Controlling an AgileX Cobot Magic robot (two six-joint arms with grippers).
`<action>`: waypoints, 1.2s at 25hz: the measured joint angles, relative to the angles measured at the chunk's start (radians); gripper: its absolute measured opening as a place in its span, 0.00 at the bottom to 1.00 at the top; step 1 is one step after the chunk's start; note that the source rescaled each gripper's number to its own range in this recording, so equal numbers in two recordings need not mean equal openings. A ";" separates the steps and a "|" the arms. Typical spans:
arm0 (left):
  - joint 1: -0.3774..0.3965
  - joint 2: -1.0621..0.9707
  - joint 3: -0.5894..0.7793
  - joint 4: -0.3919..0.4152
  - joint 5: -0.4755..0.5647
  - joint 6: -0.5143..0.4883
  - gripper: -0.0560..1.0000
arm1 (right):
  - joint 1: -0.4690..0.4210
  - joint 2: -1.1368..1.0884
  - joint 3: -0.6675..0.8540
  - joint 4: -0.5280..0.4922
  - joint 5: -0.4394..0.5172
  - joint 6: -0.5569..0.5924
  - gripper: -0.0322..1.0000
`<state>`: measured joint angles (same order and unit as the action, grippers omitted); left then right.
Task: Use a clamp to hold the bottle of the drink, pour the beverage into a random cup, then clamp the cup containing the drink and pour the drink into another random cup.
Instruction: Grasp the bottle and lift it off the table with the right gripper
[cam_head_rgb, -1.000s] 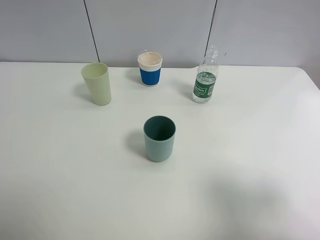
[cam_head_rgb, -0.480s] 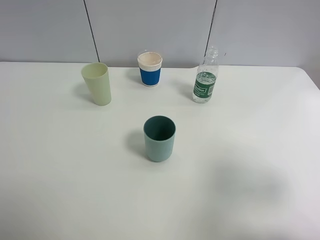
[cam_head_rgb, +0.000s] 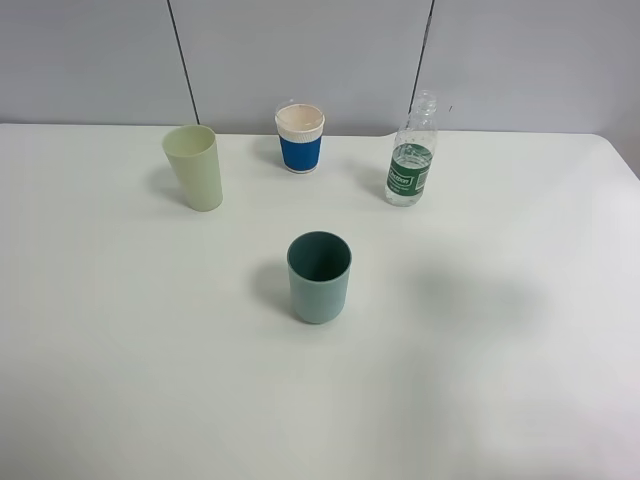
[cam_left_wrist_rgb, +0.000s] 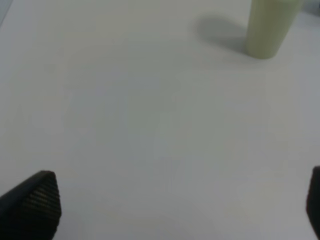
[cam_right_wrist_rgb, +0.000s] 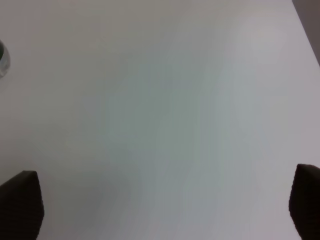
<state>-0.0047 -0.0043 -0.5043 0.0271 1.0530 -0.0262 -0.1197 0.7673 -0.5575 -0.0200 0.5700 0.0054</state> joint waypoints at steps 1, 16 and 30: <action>0.000 0.000 0.000 0.000 0.000 0.000 1.00 | 0.000 0.030 0.000 0.000 -0.030 -0.011 0.96; 0.000 0.000 0.000 0.000 0.000 0.000 1.00 | 0.020 0.530 -0.001 -0.037 -0.485 -0.064 0.96; 0.000 0.000 0.000 0.000 0.000 0.000 1.00 | 0.020 0.814 -0.002 -0.240 -0.823 -0.011 0.96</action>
<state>-0.0047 -0.0043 -0.5043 0.0271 1.0530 -0.0262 -0.0995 1.5816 -0.5594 -0.2602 -0.2533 -0.0055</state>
